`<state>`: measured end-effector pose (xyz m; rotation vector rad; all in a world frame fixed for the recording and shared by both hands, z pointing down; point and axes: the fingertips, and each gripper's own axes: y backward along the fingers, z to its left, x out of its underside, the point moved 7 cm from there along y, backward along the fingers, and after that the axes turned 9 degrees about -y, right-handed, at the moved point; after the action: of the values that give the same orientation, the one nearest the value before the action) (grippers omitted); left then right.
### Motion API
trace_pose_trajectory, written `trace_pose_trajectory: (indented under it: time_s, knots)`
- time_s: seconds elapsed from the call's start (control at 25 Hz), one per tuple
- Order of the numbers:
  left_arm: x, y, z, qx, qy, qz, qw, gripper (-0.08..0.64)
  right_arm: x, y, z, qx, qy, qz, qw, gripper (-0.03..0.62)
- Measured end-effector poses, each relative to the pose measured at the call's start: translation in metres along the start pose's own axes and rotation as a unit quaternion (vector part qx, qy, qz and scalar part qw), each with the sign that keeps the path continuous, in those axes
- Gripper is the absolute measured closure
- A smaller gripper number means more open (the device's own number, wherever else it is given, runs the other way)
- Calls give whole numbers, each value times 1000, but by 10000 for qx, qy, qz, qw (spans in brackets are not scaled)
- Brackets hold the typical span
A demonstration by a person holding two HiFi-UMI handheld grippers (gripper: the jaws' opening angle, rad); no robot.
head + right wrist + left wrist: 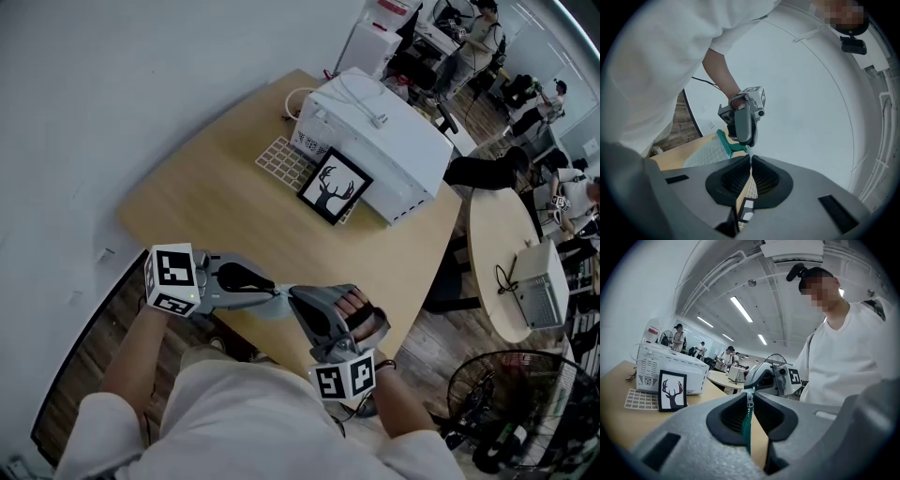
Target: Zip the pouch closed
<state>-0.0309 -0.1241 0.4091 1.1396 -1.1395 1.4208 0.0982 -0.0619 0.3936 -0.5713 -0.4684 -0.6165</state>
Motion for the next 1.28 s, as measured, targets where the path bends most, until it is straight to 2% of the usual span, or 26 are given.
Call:
trace_pose_trajectory:
  time_s: [0.24, 0.36, 0.52, 0.64, 0.76, 1.28]
  knots:
    - [1, 2, -1, 79, -27, 564, 9984, 511, 0, -2, 5, -217, 119, 9, 9997, 578]
    - [3, 1, -1, 144, -47, 714, 9973, 512, 2, -3, 7, -277, 99, -1, 9996, 578]
    - [3, -4, 0, 59, -177, 605, 9980, 512, 4, 0, -4, -126, -362, -91, 9992, 578]
    - [0, -7, 2, -49, -309, 303, 9991, 514, 5, 4, -17, 75, -728, -132, 9972, 580]
    - [-1, -8, 2, -93, -294, 158, 9994, 514, 6, 7, -19, 108, -748, -123, 9971, 580]
    - [4, 2, -1, -227, -301, 290, 9989, 514, 14, 21, -32, 439, -1119, -70, 9927, 580]
